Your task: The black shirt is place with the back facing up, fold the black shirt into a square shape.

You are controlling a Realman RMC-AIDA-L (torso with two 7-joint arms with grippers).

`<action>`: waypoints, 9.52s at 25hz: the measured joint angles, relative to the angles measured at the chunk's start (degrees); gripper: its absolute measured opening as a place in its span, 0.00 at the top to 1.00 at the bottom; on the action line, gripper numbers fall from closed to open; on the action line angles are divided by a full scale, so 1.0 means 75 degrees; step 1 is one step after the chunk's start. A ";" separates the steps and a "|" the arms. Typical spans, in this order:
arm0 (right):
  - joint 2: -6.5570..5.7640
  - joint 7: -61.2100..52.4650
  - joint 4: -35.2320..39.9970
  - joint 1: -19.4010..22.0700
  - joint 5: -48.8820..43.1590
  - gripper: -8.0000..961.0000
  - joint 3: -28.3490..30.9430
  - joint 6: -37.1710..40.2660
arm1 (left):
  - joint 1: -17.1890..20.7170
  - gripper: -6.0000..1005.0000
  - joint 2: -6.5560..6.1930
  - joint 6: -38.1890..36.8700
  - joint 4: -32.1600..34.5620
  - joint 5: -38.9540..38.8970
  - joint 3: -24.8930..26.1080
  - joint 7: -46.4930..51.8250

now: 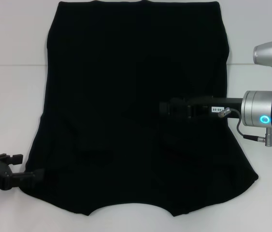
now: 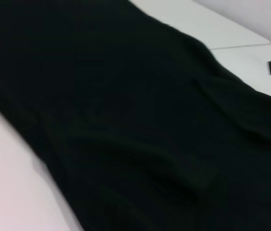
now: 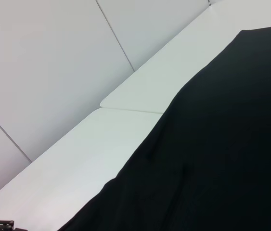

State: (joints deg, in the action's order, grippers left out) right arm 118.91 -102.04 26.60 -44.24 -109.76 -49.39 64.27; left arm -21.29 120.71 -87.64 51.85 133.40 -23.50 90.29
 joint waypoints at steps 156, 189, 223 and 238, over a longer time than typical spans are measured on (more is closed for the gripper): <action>-0.1629 0.0018 0.0710 0.3528 -0.1732 0.92 0.2650 0.4548 | -0.0158 0.97 -0.0245 -0.3109 0.0187 0.1034 0.1415 0.1619; -0.1123 -0.0820 -0.1032 -0.0655 -0.1712 0.92 0.2735 -0.2897 | -0.4106 0.97 -0.1188 0.4637 -0.3206 0.0994 0.0417 0.2179; -0.0345 -0.0808 -0.0233 -0.0329 -0.0783 0.33 0.2422 -0.3496 | -0.3841 0.48 -0.0716 0.6098 -0.3061 0.1034 -0.0883 0.2731; -0.0783 -0.0800 0.0064 0.0394 -0.0445 0.19 0.2374 -0.0651 | -0.2085 0.09 -0.0389 0.2477 -0.0575 0.0958 -0.1356 0.3682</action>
State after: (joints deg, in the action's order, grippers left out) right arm 113.04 -108.04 27.08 -41.28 -113.09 -31.59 59.38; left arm -36.93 117.79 -69.07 47.54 140.59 -33.67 117.91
